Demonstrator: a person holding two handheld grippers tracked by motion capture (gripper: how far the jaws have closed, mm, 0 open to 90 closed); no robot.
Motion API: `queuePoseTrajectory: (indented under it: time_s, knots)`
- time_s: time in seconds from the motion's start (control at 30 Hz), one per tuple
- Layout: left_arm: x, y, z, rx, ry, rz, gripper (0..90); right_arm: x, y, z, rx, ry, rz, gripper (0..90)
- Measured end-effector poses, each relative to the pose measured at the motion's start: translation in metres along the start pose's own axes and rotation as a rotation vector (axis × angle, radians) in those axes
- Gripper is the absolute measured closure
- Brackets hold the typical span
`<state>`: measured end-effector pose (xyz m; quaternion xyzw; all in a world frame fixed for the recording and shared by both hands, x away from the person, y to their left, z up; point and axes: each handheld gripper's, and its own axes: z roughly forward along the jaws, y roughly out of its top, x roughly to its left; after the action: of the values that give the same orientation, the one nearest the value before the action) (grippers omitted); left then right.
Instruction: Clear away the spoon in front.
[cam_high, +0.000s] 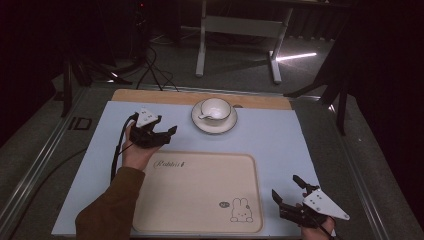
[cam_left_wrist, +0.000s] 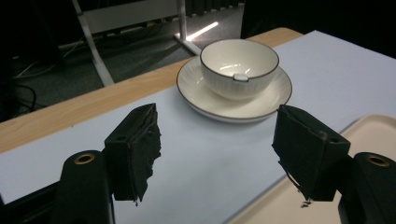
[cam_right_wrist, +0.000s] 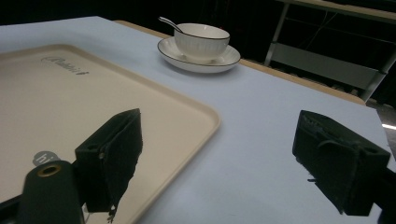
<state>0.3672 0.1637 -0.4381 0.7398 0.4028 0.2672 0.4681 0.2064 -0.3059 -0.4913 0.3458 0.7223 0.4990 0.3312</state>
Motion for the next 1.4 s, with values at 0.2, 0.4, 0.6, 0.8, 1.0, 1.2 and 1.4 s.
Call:
queuePoseTrajectory:
  time_s: [0.2, 0.4, 0.6, 0.8, 1.0, 1.2, 1.4]
  knots:
    - [0.000, 0.007, 0.007, -0.018, -0.010, -0.003, 31.0, 0.000, 0.000, 0.000, -0.001, 0.022, 0.001, 15.6]
    - [0.001, 0.017, 0.019, -0.014, -0.005, 0.000, 31.5, -0.001, 0.000, 0.000, -0.005, 0.037, 0.009, 15.6]
    - [0.003, 0.023, 0.027, -0.015, -0.003, 0.001, 33.1, -0.002, 0.000, -0.001, -0.015, 0.037, 0.018, 15.6]
    - [0.001, 0.030, 0.037, -0.006, -0.006, 0.016, 33.6, -0.004, 0.000, -0.002, -0.019, 0.042, 0.024, 15.5]
    - [-0.004, 0.033, 0.050, 0.012, -0.008, 0.041, 33.6, -0.005, 0.000, -0.002, -0.026, 0.041, 0.031, 15.6]
    - [-0.008, 0.035, 0.067, 0.031, -0.021, 0.051, 35.1, -0.006, 0.000, -0.003, -0.032, 0.045, 0.031, 15.6]
    - [-0.007, 0.035, 0.084, 0.050, -0.033, 0.037, 36.8, -0.007, 0.000, -0.004, -0.039, 0.045, 0.041, 15.6]
